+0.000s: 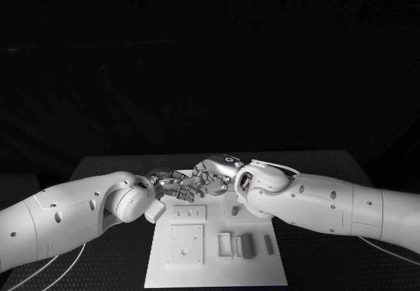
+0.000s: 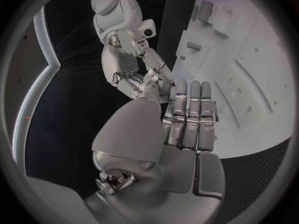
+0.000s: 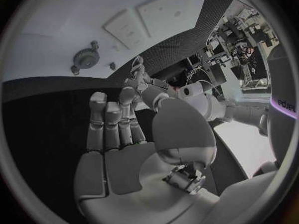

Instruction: Assemble the parts on the task board

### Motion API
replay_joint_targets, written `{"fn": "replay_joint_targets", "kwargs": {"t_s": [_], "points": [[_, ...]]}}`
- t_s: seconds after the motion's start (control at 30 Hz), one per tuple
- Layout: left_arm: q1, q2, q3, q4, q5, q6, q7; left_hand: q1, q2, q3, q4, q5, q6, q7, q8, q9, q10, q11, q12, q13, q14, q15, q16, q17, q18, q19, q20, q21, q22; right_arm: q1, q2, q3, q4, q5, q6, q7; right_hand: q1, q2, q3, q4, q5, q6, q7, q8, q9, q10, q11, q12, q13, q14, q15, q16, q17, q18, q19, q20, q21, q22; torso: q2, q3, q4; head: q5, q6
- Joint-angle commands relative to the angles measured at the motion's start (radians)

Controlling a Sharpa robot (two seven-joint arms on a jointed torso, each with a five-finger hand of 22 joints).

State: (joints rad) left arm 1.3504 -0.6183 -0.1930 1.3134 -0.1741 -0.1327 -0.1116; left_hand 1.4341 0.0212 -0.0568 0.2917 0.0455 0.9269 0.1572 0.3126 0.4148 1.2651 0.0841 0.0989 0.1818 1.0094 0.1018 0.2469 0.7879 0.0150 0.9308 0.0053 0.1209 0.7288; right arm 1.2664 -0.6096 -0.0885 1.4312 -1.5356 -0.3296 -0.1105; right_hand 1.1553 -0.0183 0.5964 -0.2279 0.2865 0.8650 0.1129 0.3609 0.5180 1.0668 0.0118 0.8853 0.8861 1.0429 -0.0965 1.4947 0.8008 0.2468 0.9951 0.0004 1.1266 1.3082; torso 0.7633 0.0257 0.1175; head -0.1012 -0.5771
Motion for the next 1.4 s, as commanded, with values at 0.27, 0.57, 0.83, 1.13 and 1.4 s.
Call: {"fn": "replay_joint_targets", "kwargs": {"t_s": [0.27,0.57,0.83,1.13,1.4], "points": [[0.002,0.006,0.003,0.006,0.004,0.022,0.020,-0.013,0.002,-0.004,0.001,0.004,-0.002,-0.001,-0.001,0.000,-0.001,0.006,-0.006,0.004,0.005,0.001,-0.006,0.003,0.014,0.001,-0.003,-0.006,0.003,-0.009,0.014,-0.001,-0.009,0.003,0.015,0.019,-0.011,0.003,0.006,-0.003,0.002,0.162,-0.012,0.002,0.003,-0.025,-0.015,0.000,-0.001,0.001,-0.006,0.002,0.002,0.015,0.003,-0.004,0.004,0.014,0.000,0.0004,0.0005,0.001,-0.004],[0.002,0.006,0.003,0.006,0.004,0.025,0.023,0.023,0.024,0.018,-0.001,0.004,0.010,-0.008,0.005,0.003,0.006,0.000,-0.003,0.011,0.012,-0.003,-0.007,0.008,0.015,0.004,-0.005,-0.007,0.007,-0.011,0.017,-0.001,-0.011,0.007,0.019,0.021,-0.012,0.003,0.006,-0.004,0.002,0.162,-0.012,0.002,0.003,-0.024,-0.015,0.000,-0.002,0.001,-0.006,0.002,0.002,0.015,0.003,-0.004,0.004,0.014,0.000,0.0000,0.0001,0.001,-0.006],[0.002,0.007,0.003,0.003,0.009,0.016,0.025,0.041,0.037,0.029,-0.002,0.005,0.013,-0.009,0.006,0.002,0.008,-0.001,-0.003,0.014,0.015,-0.004,-0.008,0.011,0.013,0.003,-0.006,-0.009,0.008,-0.015,0.015,-0.001,-0.004,0.011,0.018,0.021,-0.012,0.003,0.006,-0.005,0.002,0.162,-0.012,0.002,0.003,-0.024,-0.015,0.000,-0.002,0.001,-0.007,0.002,0.002,0.015,0.003,-0.004,0.004,0.014,0.000,0.0003,-0.0003,0.003,-0.007],[0.002,0.011,0.003,0.002,0.011,0.015,0.020,0.049,0.037,0.036,-0.001,0.009,0.019,-0.011,0.007,0.002,0.011,-0.002,-0.002,0.017,0.018,-0.005,-0.008,0.013,0.012,0.003,-0.007,-0.011,0.009,-0.016,0.016,-0.001,-0.001,0.011,0.019,0.020,-0.013,0.003,0.007,-0.006,0.002,0.163,-0.012,0.002,0.003,-0.024,-0.016,0.000,-0.002,0.002,-0.007,0.002,0.002,0.015,0.004,-0.005,0.004,0.013,0.000,0.0004,-0.0003,0.004,-0.009],[0.002,0.014,0.003,0.005,0.017,0.024,0.024,0.013,0.015,0.039,0.001,0.015,0.022,-0.011,0.003,-0.002,0.011,-0.002,-0.004,0.022,0.021,-0.005,-0.014,0.015,0.007,0.004,-0.008,-0.016,0.010,-0.020,0.022,-0.002,-0.008,0.011,0.021,0.020,-0.013,0.003,0.007,-0.006,0.002,0.163,-0.012,0.002,0.003,-0.023,-0.016,0.000,-0.002,0.002,-0.007,0.001,0.002,0.015,0.004,-0.005,0.004,0.013,0.001,0.0003,0.0001,0.002,-0.012]]}}
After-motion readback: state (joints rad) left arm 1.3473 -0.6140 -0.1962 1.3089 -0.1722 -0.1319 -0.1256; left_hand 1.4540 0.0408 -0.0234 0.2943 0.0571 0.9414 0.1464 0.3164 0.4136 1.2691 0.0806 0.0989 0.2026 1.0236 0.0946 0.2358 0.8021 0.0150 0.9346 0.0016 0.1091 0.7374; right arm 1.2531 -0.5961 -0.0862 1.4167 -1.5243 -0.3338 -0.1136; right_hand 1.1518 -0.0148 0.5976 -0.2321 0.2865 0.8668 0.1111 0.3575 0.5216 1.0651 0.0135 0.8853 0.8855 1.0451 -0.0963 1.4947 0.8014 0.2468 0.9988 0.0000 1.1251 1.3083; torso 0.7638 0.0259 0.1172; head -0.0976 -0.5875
